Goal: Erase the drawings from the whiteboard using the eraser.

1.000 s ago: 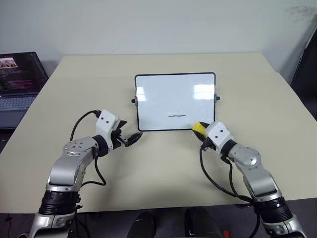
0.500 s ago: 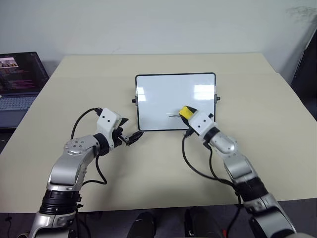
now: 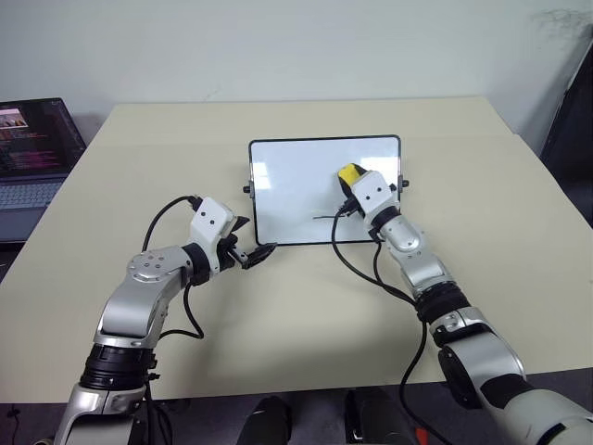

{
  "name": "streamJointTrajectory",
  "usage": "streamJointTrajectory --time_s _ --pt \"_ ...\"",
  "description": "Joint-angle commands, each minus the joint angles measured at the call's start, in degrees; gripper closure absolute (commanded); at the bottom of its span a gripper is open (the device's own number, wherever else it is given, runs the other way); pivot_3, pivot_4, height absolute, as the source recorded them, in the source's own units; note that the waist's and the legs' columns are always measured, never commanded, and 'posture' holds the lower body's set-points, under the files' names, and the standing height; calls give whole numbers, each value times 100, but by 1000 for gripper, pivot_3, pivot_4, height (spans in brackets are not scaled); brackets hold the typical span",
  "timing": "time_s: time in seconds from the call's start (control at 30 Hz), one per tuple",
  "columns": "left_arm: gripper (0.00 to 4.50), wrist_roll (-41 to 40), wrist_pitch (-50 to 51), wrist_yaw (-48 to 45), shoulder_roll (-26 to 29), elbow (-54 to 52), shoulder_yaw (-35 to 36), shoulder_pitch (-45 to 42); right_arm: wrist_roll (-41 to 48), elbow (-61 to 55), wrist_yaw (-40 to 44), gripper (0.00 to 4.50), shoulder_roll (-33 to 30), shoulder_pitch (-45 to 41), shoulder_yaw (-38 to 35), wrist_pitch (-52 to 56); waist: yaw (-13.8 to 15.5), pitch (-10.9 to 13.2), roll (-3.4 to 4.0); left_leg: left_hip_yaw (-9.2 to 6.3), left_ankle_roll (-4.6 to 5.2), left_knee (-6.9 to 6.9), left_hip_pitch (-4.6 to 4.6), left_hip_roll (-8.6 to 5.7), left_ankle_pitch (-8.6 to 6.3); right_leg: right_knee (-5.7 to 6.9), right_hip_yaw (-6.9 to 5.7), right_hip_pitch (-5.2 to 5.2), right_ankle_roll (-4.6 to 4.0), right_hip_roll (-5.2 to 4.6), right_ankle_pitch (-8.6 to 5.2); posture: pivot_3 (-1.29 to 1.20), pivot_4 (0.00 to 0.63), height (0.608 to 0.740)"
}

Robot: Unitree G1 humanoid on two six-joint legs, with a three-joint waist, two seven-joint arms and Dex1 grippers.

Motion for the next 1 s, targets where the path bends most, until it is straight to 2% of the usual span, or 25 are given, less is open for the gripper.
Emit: streamJointTrajectory --time_s 0.03,0.17,0.33,0.47,0.7,1.0 --pt "0 26 -155 -43 65 -36 31 -101 -136 271 113 3252 172 -21 216 -129 -48 -1 -1 3 0 2 2 0 0 3 3 1 0 0 0 0 150 740" --pt "0 54 -207 -55 97 26 74 -91 -430 515 275 3252 358 132 631 -178 -51 -3 -4 0 17 6 9 0 -8 15 5 2 -1 3 1 0 150 740" --pt "0 60 -224 -21 96 56 90 -98 -727 687 207 3252 264 91 848 -162 -52 -3 -4 0 15 7 17 -1 -7 19 5 4 -11 10 7 0 150 740" --pt "0 57 -217 0 89 44 100 -93 -654 695 43 3252 -61 -6 578 332 -41 -3 -4 -4 11 9 22 -2 -3 22 3 11 -12 12 8 0 150 740" --pt "0 52 -195 35 22 20 54 -109 -533 -349 325 3254 -837 539 358 904 151 -5 -7 -26 20 35 22 -6 15 18 -12 37 2 12 25 0 150 740" --pt "0 80 -206 1 -83 126 -54 -238 -760 -1583 530 3254 -1473 1472 335 1606 112 -9 -9 -17 22 70 21 -8 16 15 -10 50 26 19 32 0 150 740"
